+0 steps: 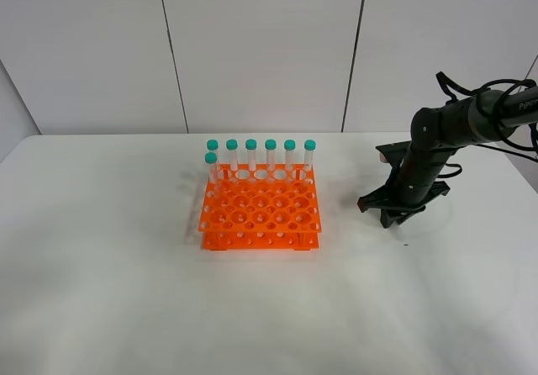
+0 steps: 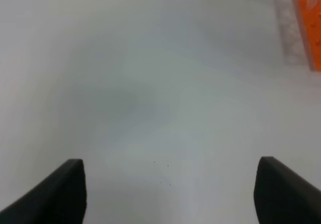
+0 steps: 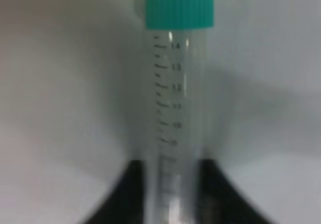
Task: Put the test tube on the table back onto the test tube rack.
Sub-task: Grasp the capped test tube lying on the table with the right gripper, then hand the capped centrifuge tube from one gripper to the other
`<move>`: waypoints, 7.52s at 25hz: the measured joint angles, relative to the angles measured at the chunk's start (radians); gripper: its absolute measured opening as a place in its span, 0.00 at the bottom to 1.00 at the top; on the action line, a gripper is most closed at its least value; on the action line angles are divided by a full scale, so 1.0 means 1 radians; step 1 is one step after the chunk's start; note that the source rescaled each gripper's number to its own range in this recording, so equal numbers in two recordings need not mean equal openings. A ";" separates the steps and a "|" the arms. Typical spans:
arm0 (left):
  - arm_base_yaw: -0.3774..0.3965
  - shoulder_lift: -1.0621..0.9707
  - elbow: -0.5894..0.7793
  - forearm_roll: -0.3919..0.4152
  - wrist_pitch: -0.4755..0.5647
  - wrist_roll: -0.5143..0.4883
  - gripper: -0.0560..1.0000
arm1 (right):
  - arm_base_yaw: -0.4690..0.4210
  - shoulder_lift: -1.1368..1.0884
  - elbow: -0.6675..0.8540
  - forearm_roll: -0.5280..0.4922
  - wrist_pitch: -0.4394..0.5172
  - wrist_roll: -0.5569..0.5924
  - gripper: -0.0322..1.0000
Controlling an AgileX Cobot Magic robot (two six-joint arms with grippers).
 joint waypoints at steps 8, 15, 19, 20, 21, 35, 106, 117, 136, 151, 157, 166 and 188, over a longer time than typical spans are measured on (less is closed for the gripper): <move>0.000 0.000 0.000 0.000 0.000 0.000 0.99 | 0.000 -0.051 -0.001 -0.032 0.051 -0.002 0.05; 0.000 0.000 0.000 0.000 0.000 0.000 0.99 | 0.000 -0.293 -0.001 -0.032 0.122 -0.015 0.05; 0.000 0.000 0.000 0.000 0.000 0.000 0.99 | 0.000 -0.450 0.009 -0.031 0.192 -0.015 0.05; 0.000 0.000 0.000 0.000 0.000 0.000 0.99 | 0.000 -0.496 0.023 -0.030 0.192 -0.015 0.05; 0.000 0.000 0.000 0.000 0.000 0.000 0.99 | 0.000 -0.537 0.042 -0.029 0.190 -0.015 0.05; 0.000 0.000 0.000 0.000 0.000 0.000 0.99 | 0.000 -1.040 0.413 0.328 0.165 -0.275 0.05; 0.002 1.241 -0.239 -1.462 -0.364 0.996 0.88 | 0.410 -0.632 0.417 0.987 -0.138 -1.113 0.05; -0.154 1.344 -0.239 -1.630 -0.324 1.143 0.88 | 0.410 -0.632 0.417 1.020 -0.119 -1.115 0.05; -0.387 1.345 -0.239 -1.693 -0.563 1.159 0.88 | 0.410 -0.632 0.417 1.042 -0.084 -1.115 0.05; -0.388 1.345 -0.213 -1.696 -0.556 1.163 0.88 | 0.410 -0.632 0.417 1.069 -0.074 -1.138 0.05; -0.388 1.345 -0.190 -1.715 -0.562 1.172 0.88 | 0.410 -0.632 0.417 1.071 -0.075 -1.139 0.05; -0.388 1.345 -0.191 -1.745 -0.553 1.196 0.88 | 0.410 -0.632 0.417 1.078 -0.042 -1.142 0.05; -0.388 1.345 -0.191 -1.749 -0.505 1.197 0.66 | 0.410 -0.632 0.417 1.121 -0.030 -1.165 0.05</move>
